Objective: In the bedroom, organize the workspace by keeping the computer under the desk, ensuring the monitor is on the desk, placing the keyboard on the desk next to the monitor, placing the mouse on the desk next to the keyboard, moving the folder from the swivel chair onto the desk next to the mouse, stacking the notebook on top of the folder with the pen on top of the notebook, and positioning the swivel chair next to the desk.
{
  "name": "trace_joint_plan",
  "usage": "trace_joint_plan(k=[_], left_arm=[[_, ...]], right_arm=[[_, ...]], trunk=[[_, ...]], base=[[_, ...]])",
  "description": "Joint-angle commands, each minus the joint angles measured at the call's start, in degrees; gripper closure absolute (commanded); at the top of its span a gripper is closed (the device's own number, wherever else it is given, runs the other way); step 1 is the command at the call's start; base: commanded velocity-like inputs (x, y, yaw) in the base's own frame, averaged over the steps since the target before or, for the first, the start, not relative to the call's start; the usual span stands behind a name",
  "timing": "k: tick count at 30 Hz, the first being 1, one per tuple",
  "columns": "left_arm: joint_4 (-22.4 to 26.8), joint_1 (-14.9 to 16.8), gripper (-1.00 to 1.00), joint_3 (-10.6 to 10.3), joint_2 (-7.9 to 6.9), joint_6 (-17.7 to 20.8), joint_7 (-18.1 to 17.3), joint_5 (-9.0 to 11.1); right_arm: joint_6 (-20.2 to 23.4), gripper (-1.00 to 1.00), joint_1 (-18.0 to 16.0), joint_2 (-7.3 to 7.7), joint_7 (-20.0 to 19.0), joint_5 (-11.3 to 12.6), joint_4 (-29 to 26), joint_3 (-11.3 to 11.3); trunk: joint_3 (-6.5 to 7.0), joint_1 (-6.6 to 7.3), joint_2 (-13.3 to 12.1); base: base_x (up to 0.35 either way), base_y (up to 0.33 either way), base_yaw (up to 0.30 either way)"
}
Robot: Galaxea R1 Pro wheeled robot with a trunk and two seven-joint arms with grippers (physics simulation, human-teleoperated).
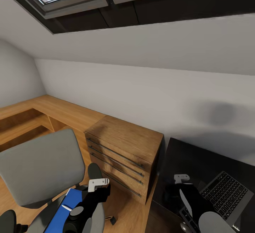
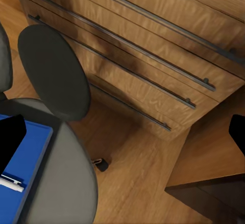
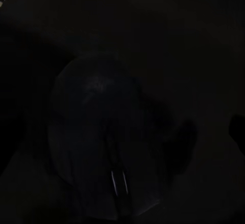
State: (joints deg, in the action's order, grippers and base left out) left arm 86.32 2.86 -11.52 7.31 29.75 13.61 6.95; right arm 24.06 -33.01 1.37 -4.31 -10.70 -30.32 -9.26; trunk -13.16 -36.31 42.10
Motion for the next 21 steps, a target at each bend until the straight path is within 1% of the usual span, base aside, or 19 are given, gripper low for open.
trace_joint_plan(k=[1, 7, 10, 11, 14, 15, 17, 18, 21], left_arm=[[0.07, 0.04, -1.00, -0.08, -0.01, 0.22, 0.53, 0.61], [0.04, 0.04, -1.00, -0.08, -0.01, 0.22, 0.53, 0.66], [0.00, 0.04, -1.00, -0.08, -0.01, 0.22, 0.53, 0.68], [-0.04, 0.04, -1.00, -0.08, -0.01, 0.22, 0.52, 0.69], [-0.08, 0.04, -1.00, -0.08, -0.01, 0.22, 0.52, 0.69], [-0.09, 0.04, -1.00, -0.08, -0.01, 0.22, 0.52, 0.69], [-0.09, 0.04, -1.00, -0.08, -0.01, 0.22, 0.51, 0.69], [-0.10, 0.04, -1.00, -0.08, -0.01, 0.22, 0.52, 0.69], [-0.10, 0.04, -1.00, -0.08, -0.01, 0.22, 0.52, 0.70]], right_arm=[[0.26, -1.00, 0.00, -0.05, -0.48, -0.61, -0.13, -0.32], [0.08, -1.00, 0.01, -0.05, -0.52, -0.63, -0.45, -0.26], [-0.08, -1.00, 0.03, -0.06, -0.62, -0.52, -2.19, -0.27], [0.11, -1.00, 0.07, -0.14, -0.62, -0.41, -6.47, -0.30], [0.64, -1.00, 0.35, -0.21, -0.61, -0.29, -11.89, -0.31], [1.09, -1.00, 0.71, -0.27, -0.61, -0.22, -14.80, -0.31], [1.81, -1.00, 1.40, -0.32, -0.65, -0.18, -17.59, -0.31], [2.76, -1.00, 2.45, -0.35, -0.67, -0.13, -20.17, -0.31], [4.15, -1.00, 4.32, -0.42, -0.68, 0.00, -24.01, -0.31]], trunk=[[-0.09, -0.01, 0.07], [-0.09, -0.01, 0.07], [-0.09, -0.01, 0.07], [-0.09, -0.01, 0.07], [-0.09, -0.01, 0.07], [-0.09, -0.01, 0.07], [-0.09, -0.01, 0.07], [-0.09, -0.01, 0.07], [-0.09, -0.01, 0.07]], base=[[0.000, 0.000, 0.000], [0.000, 0.000, 0.000], [0.000, 0.000, 0.000], [0.000, 0.000, 0.000], [0.000, 0.000, 0.000], [0.000, 0.000, 0.000], [0.000, 0.000, 0.000], [0.000, 0.000, 0.000], [0.000, 0.000, 0.000]])
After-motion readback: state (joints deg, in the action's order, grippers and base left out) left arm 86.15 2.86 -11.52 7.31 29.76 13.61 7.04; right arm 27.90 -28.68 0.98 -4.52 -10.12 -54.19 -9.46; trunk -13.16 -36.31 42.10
